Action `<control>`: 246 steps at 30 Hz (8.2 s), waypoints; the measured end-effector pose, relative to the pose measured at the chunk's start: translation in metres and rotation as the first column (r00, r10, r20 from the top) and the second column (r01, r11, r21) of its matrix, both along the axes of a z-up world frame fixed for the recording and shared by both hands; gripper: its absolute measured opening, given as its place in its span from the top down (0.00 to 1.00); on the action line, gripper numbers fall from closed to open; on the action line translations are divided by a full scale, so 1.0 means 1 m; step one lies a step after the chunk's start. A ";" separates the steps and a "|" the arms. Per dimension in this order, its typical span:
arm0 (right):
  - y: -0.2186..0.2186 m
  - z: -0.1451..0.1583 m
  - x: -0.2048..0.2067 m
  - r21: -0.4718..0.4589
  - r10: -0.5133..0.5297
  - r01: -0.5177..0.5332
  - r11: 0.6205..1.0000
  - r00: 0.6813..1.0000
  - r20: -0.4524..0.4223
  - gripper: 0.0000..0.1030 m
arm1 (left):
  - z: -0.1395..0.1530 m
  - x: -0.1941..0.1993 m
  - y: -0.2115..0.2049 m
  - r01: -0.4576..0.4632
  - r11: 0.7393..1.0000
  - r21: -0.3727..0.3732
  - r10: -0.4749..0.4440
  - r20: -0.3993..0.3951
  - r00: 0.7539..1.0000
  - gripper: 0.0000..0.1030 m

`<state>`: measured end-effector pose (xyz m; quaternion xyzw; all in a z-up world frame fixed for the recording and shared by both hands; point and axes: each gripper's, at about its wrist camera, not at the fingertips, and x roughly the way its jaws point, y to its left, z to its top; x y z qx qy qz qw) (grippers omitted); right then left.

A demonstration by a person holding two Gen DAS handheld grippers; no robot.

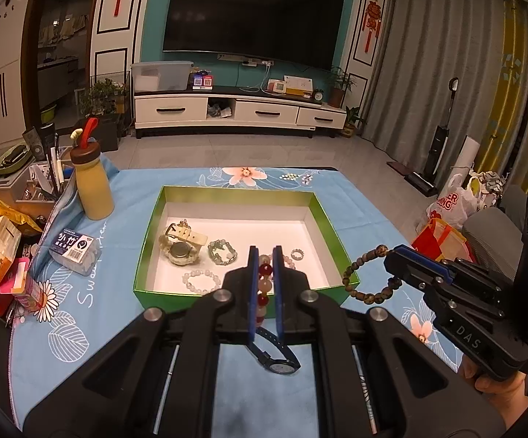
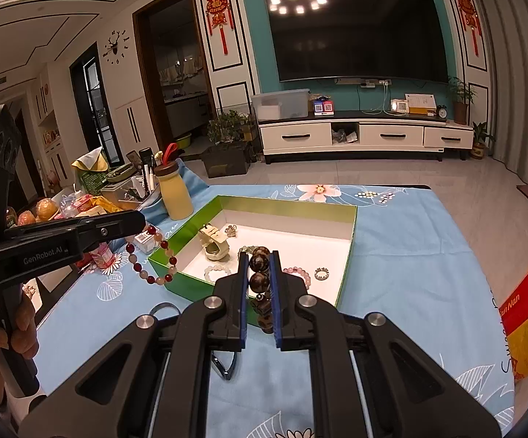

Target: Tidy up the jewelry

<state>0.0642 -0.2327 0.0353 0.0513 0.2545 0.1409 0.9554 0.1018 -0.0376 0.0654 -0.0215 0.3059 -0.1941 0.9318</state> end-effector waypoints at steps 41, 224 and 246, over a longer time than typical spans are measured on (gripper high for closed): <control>0.000 0.005 0.025 -0.018 0.002 -0.002 1.000 1.000 0.021 0.90 | 0.010 0.015 -0.006 0.000 1.000 0.006 0.000 0.023 1.000 0.93; -0.050 -0.025 0.111 0.039 -0.093 0.101 0.994 0.979 -0.183 0.34 | -0.050 0.129 -0.046 -0.047 0.990 0.134 0.078 -0.234 0.969 0.04; -0.024 -0.064 0.023 0.063 0.036 -0.018 0.998 0.956 -0.290 0.17 | -0.093 0.029 0.082 -0.235 0.967 0.102 0.256 -0.369 0.894 0.02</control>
